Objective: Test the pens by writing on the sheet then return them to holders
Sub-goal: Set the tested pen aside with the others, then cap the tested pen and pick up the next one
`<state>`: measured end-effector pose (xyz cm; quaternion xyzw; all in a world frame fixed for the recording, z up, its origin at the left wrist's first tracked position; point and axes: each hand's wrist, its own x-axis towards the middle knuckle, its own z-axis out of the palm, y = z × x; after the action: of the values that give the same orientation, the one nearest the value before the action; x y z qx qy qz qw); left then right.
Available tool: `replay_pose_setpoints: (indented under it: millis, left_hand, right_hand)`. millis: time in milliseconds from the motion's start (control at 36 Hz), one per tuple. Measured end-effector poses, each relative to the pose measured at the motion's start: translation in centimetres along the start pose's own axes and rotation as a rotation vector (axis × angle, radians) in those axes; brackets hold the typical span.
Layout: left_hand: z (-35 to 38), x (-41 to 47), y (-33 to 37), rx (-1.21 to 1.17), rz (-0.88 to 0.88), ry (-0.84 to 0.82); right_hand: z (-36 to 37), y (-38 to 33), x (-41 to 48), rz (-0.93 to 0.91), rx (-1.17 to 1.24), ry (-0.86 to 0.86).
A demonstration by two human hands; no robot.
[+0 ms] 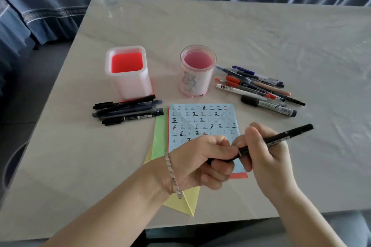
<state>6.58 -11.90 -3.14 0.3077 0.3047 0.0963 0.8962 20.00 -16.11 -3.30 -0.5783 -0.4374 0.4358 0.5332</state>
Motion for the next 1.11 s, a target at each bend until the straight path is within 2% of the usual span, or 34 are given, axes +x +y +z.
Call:
replay_pose_setpoints:
  millis: [56,139,222,278,333,417,500,556,778,833,889,944,1028,1111]
  left_hand:
    - [0.0,0.5,-0.3,0.185,0.046,0.163]
    - [-0.7,1.3,-1.3,0.818,0.231,0.466]
    - [-2.3,1.3,-2.5,1.321,0.376,0.646]
    - [-3.9,0.8,-3.0,1.434,0.451,0.804]
    - [-5.5,-0.1,-2.9,1.500,0.531,0.911]
    - [-8.8,-1.6,-3.0,1.568,0.635,1.106]
    - [-11.5,-3.5,-3.0,1.629,0.651,1.316]
    - [-13.1,-4.6,-3.2,1.660,0.630,1.392]
    - [-15.1,-5.2,-4.5,1.688,0.565,1.521]
    - [-13.9,-4.5,-4.5,1.660,0.643,1.503]
    - [-12.2,-3.5,-4.5,1.650,0.765,1.373]
    - [-10.3,-2.3,-4.8,1.636,0.814,1.181]
    - [-7.8,-0.3,-6.0,1.687,0.707,0.980]
    - [-6.6,1.7,-7.2,1.832,0.491,0.915]
  right_hand:
    - [-0.2,1.1,0.2,0.034,0.003,0.004]
    - [0.2,3.4,0.4,0.193,-0.036,0.015]
    - [0.7,5.1,0.6,0.285,-0.158,-0.108]
    - [0.7,5.5,0.9,0.266,-0.287,-0.156]
    - [0.3,5.6,1.9,0.187,-0.403,-0.096]
    - [-1.0,4.9,4.7,-0.046,-0.654,0.022]
    - [-1.8,4.2,8.2,-0.206,-0.831,0.070]
    - [-1.9,3.7,10.3,-0.256,-0.943,0.079]
    - [-1.4,5.5,14.7,-0.268,-1.390,-0.099]
    - [-1.3,6.0,14.8,-0.274,-1.425,-0.094]
    - [-1.3,6.3,14.9,-0.252,-1.428,-0.073]
    - [-1.3,6.4,15.1,-0.219,-1.418,-0.063]
    - [-1.5,6.0,15.1,-0.144,-1.358,-0.041]
    - [-2.0,5.7,15.3,-0.103,-1.352,-0.027]
